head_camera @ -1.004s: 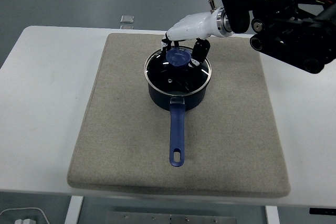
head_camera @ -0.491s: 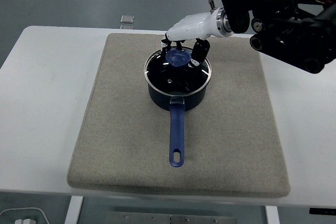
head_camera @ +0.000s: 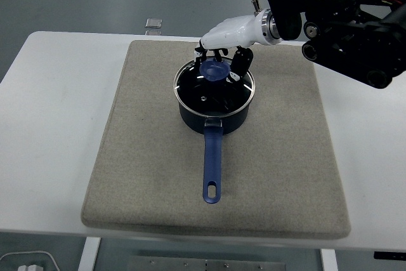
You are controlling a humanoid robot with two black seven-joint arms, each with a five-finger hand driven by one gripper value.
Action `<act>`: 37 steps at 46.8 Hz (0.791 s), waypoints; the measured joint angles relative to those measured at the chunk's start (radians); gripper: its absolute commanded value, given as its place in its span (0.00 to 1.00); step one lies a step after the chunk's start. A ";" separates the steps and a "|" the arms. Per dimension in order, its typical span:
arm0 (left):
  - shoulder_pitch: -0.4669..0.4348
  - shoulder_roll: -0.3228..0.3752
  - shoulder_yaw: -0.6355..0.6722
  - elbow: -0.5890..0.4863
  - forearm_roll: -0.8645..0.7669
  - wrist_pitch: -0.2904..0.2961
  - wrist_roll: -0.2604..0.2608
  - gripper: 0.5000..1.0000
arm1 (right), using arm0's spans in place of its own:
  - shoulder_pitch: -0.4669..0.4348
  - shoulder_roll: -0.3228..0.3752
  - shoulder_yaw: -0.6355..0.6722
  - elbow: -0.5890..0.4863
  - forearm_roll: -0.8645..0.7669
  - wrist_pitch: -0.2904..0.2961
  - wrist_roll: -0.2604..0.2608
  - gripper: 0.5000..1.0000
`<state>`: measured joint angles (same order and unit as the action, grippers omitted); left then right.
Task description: Lift the pot lid and place it to the right of the pot.
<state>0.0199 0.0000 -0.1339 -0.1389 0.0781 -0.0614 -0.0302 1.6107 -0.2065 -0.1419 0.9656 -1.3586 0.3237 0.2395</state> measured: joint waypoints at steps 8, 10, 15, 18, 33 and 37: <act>0.000 0.000 0.000 0.001 0.000 0.000 0.000 1.00 | 0.001 -0.002 0.004 -0.001 0.004 0.002 0.000 0.00; 0.000 0.000 0.000 0.000 0.000 0.000 0.000 1.00 | 0.001 -0.002 0.005 -0.001 0.004 0.003 0.000 0.00; 0.000 0.000 0.000 0.000 0.000 0.000 0.000 1.00 | 0.003 -0.005 0.008 -0.001 0.004 0.003 0.000 0.00; 0.000 0.000 0.000 0.000 0.000 0.000 0.000 1.00 | 0.009 -0.008 0.009 -0.001 0.005 0.003 0.000 0.00; 0.000 0.000 0.000 0.001 0.000 0.000 0.000 1.00 | 0.040 -0.024 0.012 -0.009 0.006 0.006 0.012 0.00; 0.000 0.000 0.000 0.000 0.000 0.000 0.000 1.00 | 0.049 -0.034 0.012 -0.026 0.006 0.013 0.019 0.00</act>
<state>0.0198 0.0000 -0.1339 -0.1385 0.0778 -0.0614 -0.0302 1.6598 -0.2404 -0.1302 0.9399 -1.3522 0.3364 0.2586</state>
